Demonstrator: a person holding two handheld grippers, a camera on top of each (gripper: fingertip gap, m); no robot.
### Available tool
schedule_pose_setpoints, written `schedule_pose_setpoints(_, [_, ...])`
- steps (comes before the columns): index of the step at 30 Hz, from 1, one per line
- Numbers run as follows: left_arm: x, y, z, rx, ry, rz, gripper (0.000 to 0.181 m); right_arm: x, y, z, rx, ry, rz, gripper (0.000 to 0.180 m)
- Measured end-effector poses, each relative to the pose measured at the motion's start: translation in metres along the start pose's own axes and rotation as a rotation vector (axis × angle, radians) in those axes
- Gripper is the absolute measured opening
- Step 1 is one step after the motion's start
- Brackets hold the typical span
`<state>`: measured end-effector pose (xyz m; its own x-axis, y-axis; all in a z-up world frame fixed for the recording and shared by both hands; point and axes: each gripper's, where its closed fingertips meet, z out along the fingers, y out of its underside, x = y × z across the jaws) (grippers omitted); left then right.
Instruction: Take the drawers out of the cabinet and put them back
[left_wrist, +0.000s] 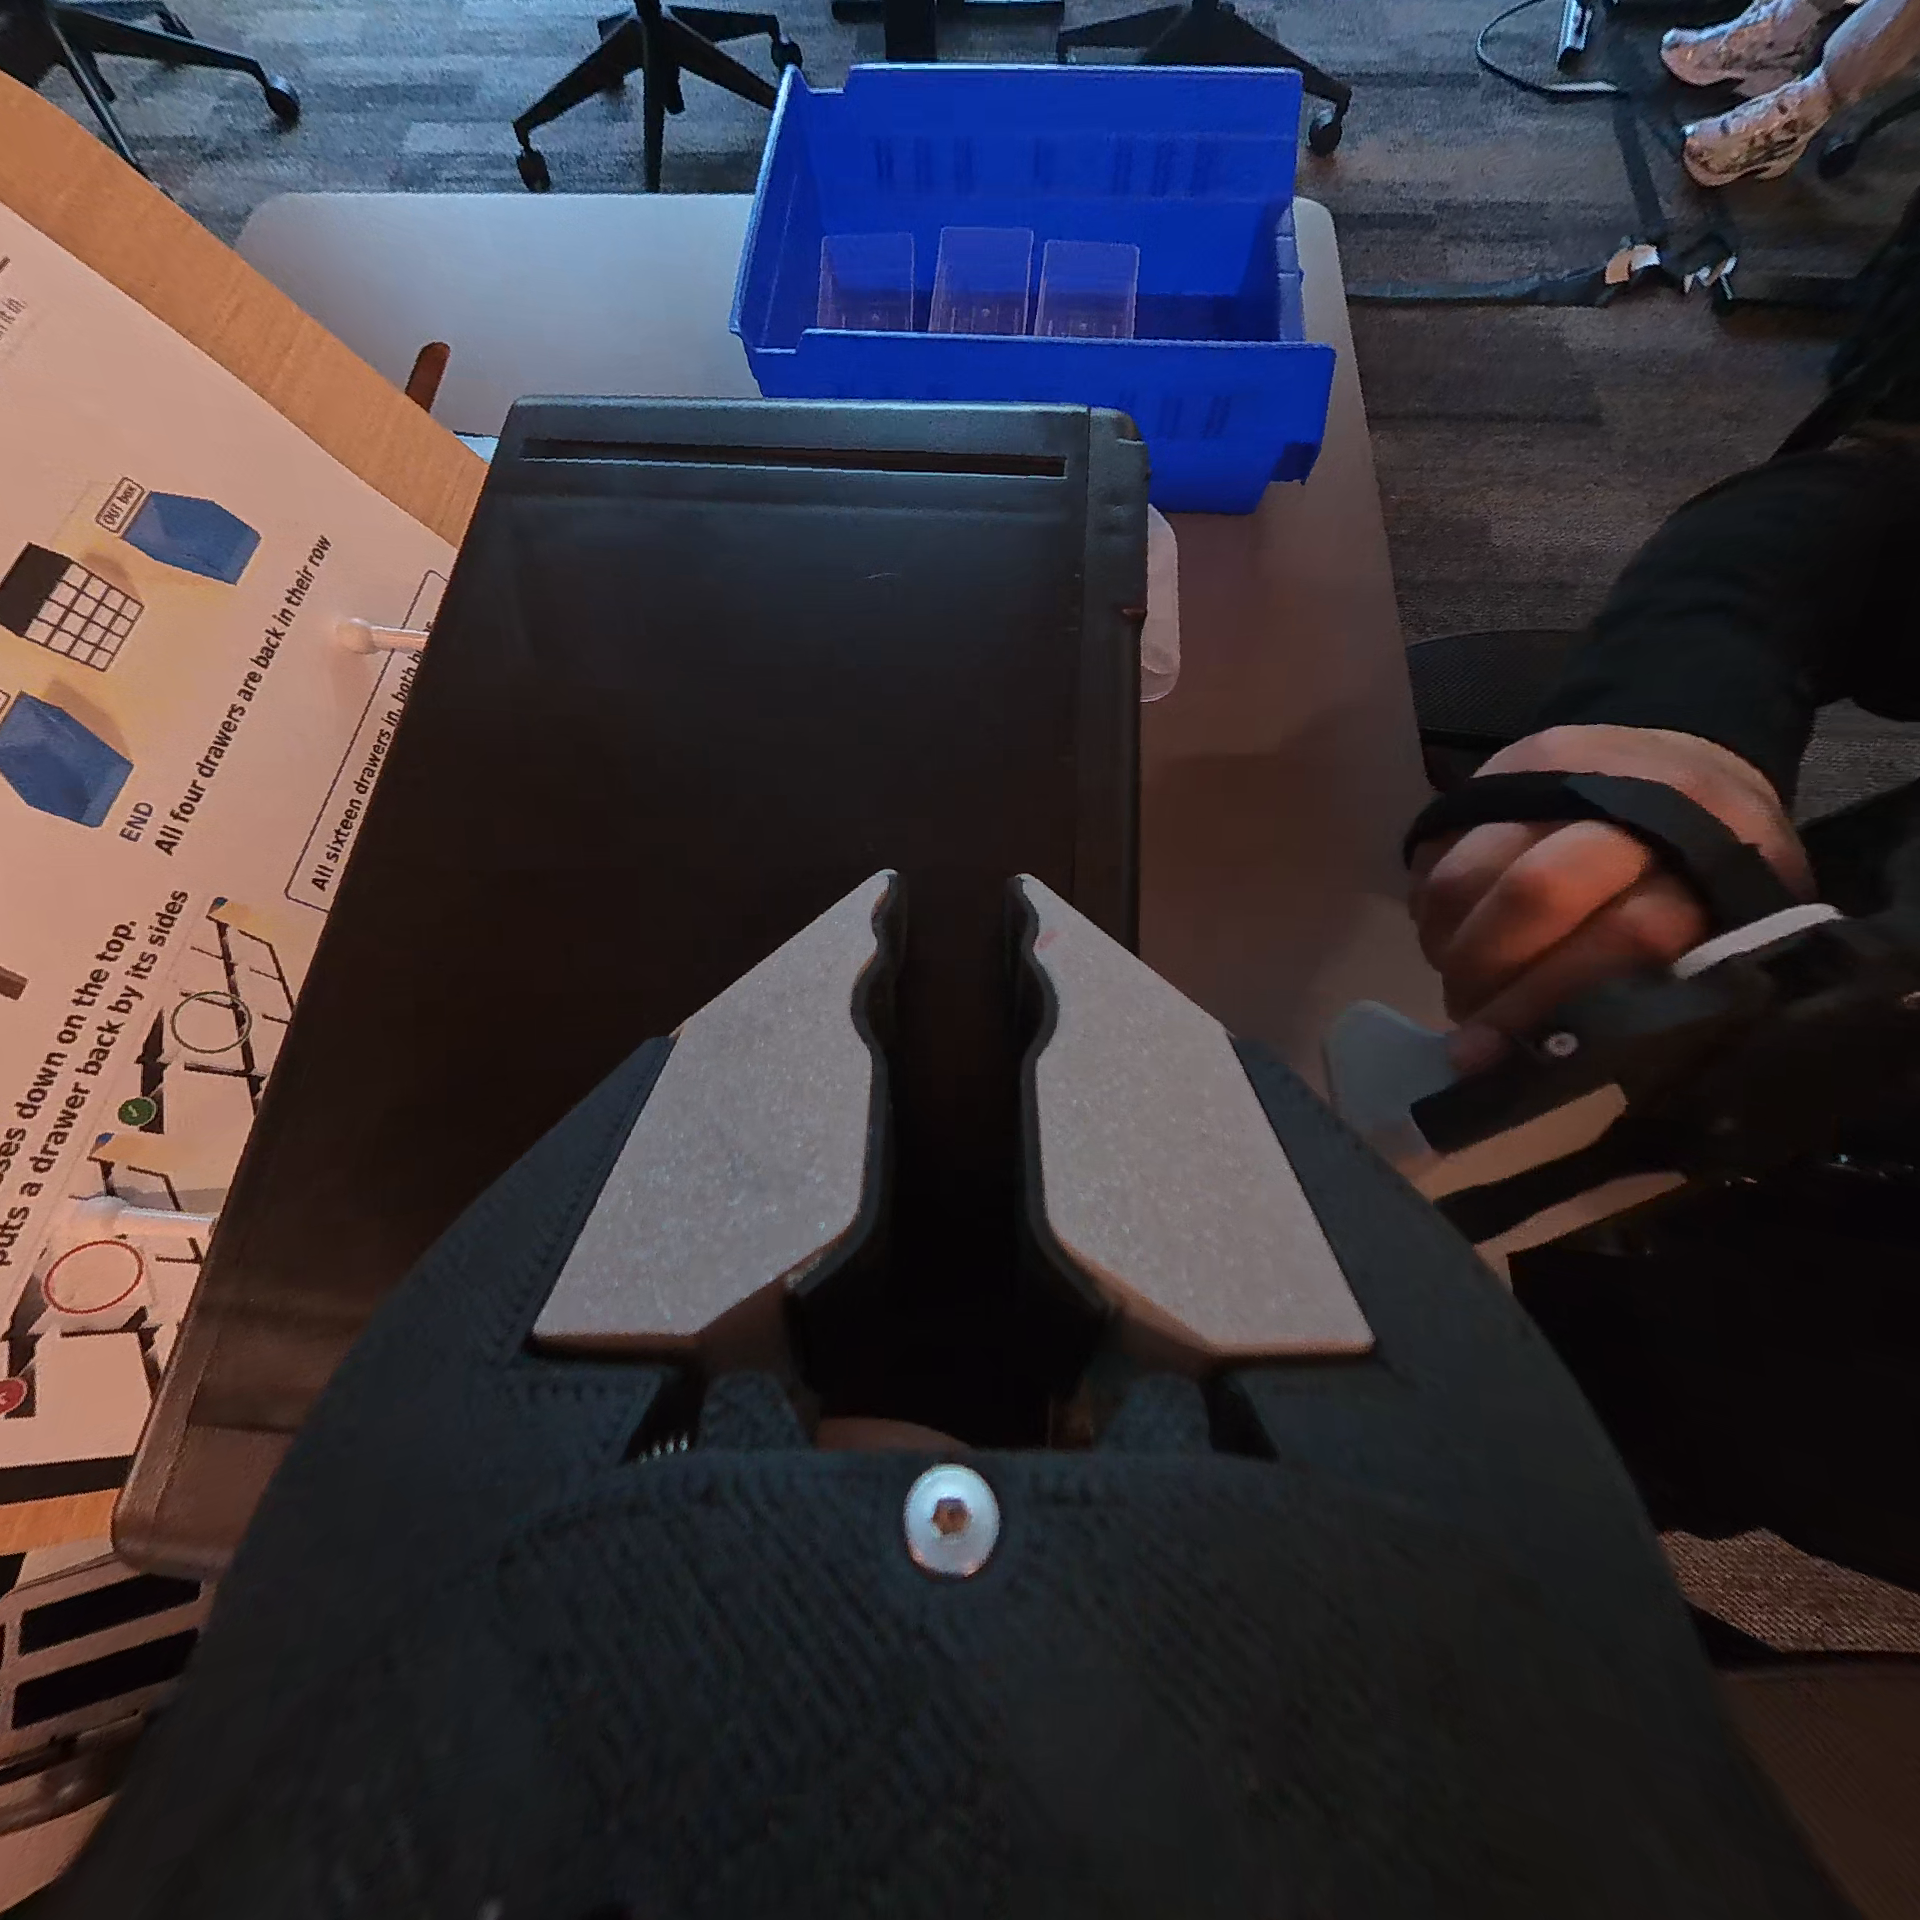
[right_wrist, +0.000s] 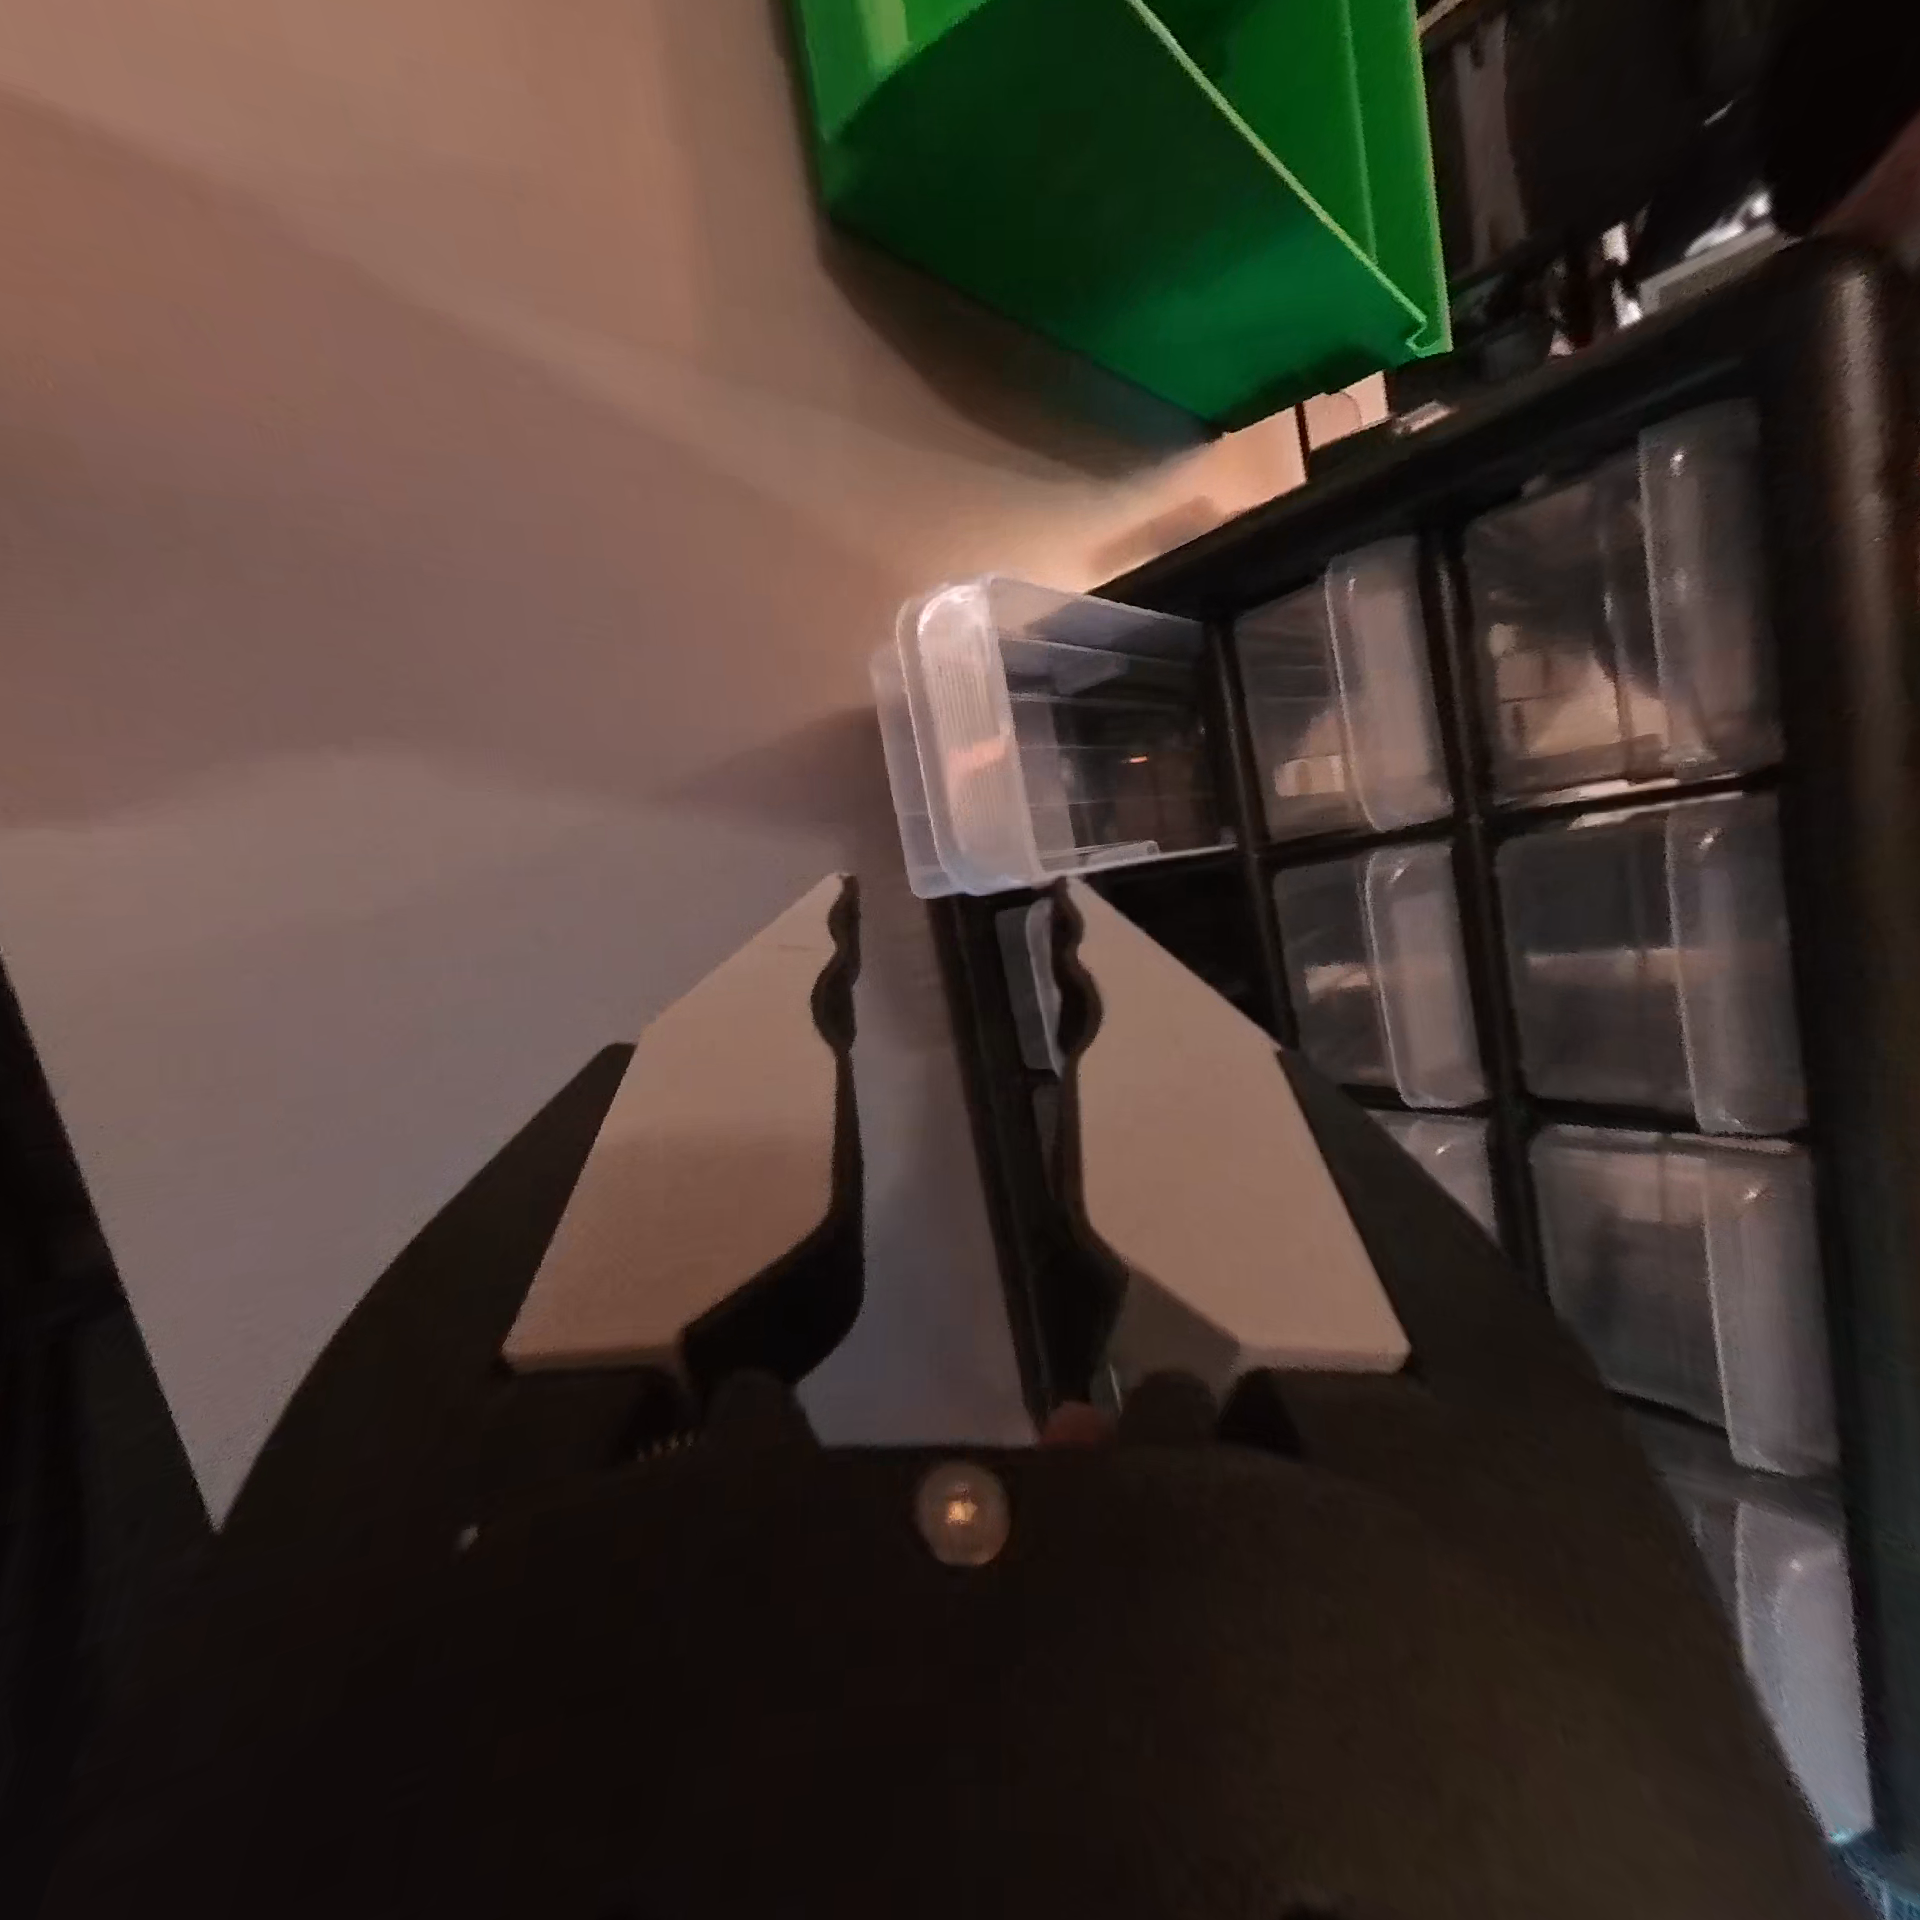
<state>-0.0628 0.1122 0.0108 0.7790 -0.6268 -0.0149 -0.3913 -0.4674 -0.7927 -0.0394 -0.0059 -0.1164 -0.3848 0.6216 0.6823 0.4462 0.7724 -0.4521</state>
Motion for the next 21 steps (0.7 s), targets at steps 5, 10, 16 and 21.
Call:
schedule_pose_setpoints(5, [0.0,0.0,0.0,0.001,0.001,0.001,0.018,0.006,0.002,0.001,-0.016,0.098,-0.095,0.05])
schedule_pose_setpoints(10, [0.0,0.0,0.0,0.001,0.0,0.0,0.018,0.008,-0.006,0.015,-0.039,0.158,-0.214,0.05])
schedule_pose_setpoints(16, [0.0,0.0,0.0,0.001,0.0,0.0,0.018,-0.002,0.005,0.033,-0.143,0.032,-0.212,0.026])
schedule_pose_setpoints(21, [0.0,0.0,0.0,0.001,0.002,0.002,0.018,-0.03,0.001,0.016,-0.137,-0.203,-0.11,0.015])
